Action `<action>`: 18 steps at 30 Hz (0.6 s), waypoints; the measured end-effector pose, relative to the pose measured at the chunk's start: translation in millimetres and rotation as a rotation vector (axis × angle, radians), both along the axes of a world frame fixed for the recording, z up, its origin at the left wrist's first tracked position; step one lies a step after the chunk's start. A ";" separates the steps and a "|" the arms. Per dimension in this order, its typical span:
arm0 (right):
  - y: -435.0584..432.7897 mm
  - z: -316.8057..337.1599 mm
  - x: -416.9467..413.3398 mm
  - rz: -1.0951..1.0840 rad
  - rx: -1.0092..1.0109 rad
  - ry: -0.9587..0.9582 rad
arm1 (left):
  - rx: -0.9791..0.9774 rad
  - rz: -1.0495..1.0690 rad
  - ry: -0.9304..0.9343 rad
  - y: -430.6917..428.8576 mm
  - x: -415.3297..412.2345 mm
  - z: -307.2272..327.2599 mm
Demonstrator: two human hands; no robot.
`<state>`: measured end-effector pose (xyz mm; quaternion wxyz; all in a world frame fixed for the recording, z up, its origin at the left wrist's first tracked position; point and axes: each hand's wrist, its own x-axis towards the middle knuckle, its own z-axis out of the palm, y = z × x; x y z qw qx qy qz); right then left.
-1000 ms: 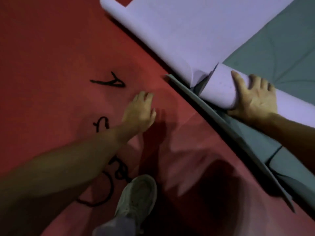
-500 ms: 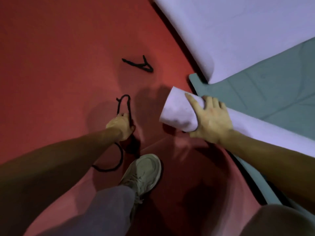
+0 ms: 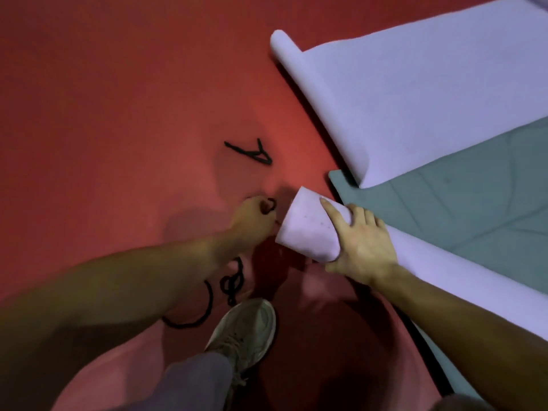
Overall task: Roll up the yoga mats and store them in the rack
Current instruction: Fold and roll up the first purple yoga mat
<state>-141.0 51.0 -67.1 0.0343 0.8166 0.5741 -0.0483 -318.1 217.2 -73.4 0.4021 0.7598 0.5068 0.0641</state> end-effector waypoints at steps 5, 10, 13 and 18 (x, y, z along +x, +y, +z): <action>-10.0 96.2 45.8 -0.168 0.187 0.058 | 0.143 0.009 -0.387 -10.3 77.7 105.7; -31.9 209.5 84.3 -0.310 0.548 0.166 | 0.380 -0.211 -0.681 -34.7 134.6 252.8; -56.3 266.3 92.8 -0.369 0.803 0.215 | 0.597 -0.336 -0.739 -70.1 162.2 330.4; -113.1 307.0 94.8 -0.474 1.144 0.377 | 0.819 -0.536 -0.821 -160.2 194.3 402.5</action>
